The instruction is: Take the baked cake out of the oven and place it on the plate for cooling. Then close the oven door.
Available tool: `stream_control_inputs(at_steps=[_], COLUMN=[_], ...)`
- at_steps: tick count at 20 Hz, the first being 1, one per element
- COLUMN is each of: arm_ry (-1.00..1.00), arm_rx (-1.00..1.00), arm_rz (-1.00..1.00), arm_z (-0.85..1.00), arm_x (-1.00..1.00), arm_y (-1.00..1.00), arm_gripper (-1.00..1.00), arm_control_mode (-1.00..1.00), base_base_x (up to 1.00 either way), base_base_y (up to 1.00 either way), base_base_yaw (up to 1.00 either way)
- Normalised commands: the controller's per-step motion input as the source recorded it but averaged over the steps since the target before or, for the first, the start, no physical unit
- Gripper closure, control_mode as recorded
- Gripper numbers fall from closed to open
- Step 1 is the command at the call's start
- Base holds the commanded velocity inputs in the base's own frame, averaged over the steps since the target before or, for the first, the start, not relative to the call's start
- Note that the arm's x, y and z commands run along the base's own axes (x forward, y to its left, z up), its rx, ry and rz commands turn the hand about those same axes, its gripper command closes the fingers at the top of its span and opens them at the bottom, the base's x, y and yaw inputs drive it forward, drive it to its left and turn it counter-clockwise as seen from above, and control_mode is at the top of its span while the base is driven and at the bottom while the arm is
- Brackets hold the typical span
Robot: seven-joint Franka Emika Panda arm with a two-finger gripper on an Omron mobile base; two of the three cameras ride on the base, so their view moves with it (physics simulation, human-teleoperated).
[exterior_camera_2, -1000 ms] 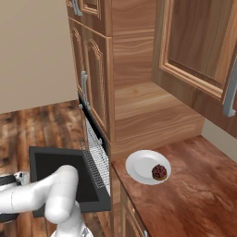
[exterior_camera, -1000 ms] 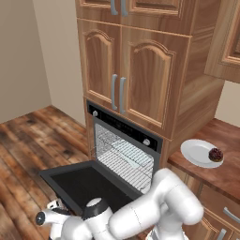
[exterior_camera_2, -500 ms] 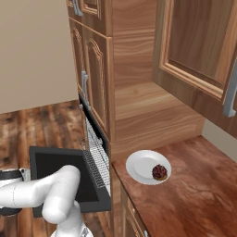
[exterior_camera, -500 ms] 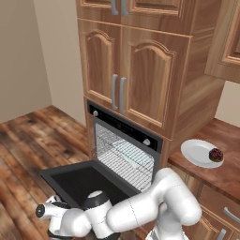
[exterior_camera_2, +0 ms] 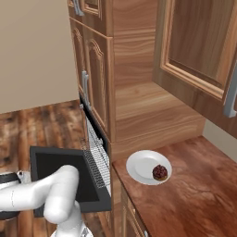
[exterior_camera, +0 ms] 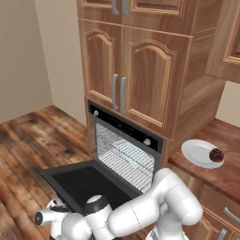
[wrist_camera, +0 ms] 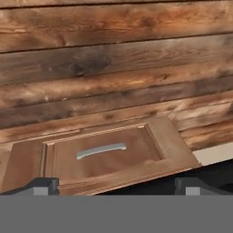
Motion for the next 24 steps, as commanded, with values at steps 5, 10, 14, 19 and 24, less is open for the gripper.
stream_control_inputs(at_steps=[5, 10, 14, 19, 24], arm_ry=[-0.13, -0.07, -0.09, -0.08, -0.08], arm_rx=[-0.55, -0.52, -0.51, -0.5, -0.49], arm_rz=[-0.21, -0.25, -0.26, -0.3, -0.36], arm_z=[-0.51, -0.25, -0.02, 0.0, 0.0], arm_x=[-0.14, -0.06, -0.08, -0.07, -0.02], arm_y=[0.0, -0.09, -0.22, -0.39, -0.49], arm_gripper=[-1.0, -1.0, -1.0, -1.0, -1.0], arm_control_mode=[-1.0, -1.0, -1.0, -1.0, -1.0], base_base_x=[0.0, 0.0, 0.0, 0.0, 0.0], base_base_y=[0.0, 0.0, 0.0, 0.0, 0.0], base_base_yaw=[0.0, 0.0, 0.0, 0.0, 0.0])
